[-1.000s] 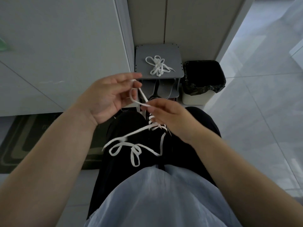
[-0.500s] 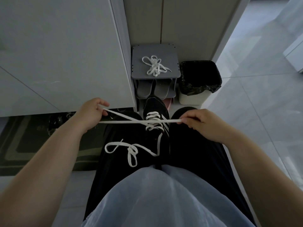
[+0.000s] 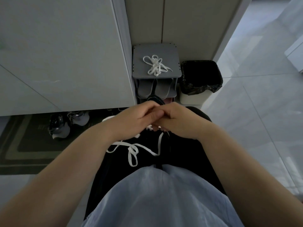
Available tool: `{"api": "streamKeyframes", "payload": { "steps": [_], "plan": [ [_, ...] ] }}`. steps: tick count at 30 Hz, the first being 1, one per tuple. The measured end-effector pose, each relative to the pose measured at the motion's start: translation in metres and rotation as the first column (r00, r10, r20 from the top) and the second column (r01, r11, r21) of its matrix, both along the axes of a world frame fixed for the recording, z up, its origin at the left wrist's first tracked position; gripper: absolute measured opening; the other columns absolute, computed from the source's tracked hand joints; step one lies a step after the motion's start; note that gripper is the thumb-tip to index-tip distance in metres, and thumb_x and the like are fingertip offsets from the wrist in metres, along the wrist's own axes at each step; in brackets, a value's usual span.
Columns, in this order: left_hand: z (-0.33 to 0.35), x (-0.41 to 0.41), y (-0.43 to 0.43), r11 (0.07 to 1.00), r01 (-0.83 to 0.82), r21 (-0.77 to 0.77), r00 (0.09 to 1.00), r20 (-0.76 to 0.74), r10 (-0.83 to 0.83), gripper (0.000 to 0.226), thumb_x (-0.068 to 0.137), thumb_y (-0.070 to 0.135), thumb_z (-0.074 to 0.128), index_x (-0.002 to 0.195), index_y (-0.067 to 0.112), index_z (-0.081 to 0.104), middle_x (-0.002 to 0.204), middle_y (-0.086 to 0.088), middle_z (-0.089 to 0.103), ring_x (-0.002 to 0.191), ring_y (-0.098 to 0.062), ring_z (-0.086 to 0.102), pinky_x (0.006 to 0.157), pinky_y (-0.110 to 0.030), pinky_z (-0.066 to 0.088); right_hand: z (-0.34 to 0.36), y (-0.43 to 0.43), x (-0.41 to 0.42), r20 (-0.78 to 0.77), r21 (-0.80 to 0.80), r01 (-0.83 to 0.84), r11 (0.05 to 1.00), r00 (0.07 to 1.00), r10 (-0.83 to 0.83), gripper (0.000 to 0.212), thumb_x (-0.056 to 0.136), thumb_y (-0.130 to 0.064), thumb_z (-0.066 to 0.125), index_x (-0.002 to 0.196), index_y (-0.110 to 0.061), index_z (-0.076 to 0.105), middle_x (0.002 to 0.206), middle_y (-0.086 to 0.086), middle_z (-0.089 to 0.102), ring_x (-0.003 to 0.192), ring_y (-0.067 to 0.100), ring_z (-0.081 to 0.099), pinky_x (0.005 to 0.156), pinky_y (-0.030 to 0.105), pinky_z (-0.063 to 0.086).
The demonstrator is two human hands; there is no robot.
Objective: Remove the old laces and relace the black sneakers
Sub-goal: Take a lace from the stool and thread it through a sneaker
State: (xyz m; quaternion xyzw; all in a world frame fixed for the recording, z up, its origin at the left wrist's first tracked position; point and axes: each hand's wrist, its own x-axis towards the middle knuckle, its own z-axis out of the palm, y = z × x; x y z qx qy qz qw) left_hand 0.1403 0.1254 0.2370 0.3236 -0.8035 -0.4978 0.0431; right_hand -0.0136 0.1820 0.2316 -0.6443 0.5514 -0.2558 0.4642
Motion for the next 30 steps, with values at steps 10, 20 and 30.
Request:
{"api": "streamKeyframes", "payload": {
  "steps": [10,20,30],
  "plan": [
    [-0.022,0.023,-0.004,0.968,-0.048,-0.245,0.967,0.231,0.107,0.017,0.09,0.036,0.053,0.099,0.041,0.067,0.076,0.016,0.066,0.078,0.006,0.057,0.088,-0.033,0.042,-0.034,-0.001,0.011,-0.08,0.093,0.268,0.959,0.962,-0.261,0.022,0.087,-0.037,0.061,0.074,-0.02,0.067,0.057,-0.007,0.062,0.05,0.004,0.052,0.053,0.017,0.042],
    [-0.068,0.027,0.01,0.822,-0.223,-0.524,0.84,0.325,0.434,0.018,0.09,0.044,0.053,0.095,0.041,0.069,0.075,0.014,0.06,0.103,-0.014,0.048,0.081,-0.031,0.018,-0.083,0.018,0.038,-0.282,0.101,0.435,0.895,0.875,-0.394,0.024,0.093,-0.027,0.051,0.092,-0.012,0.07,0.082,0.004,0.07,0.076,0.018,0.064,0.074,0.034,0.052],
    [-0.081,0.024,0.013,0.834,-0.108,-0.542,0.862,0.367,0.35,0.02,0.091,0.044,0.05,0.099,0.041,0.068,0.09,0.011,0.06,0.103,-0.013,0.042,0.089,-0.034,0.023,-0.097,0.019,0.053,-0.229,0.09,0.533,0.841,0.833,-0.503,0.017,0.087,-0.029,0.056,0.091,-0.016,0.067,0.079,0.001,0.068,0.077,0.021,0.064,0.071,0.038,0.054]
  ]
}}
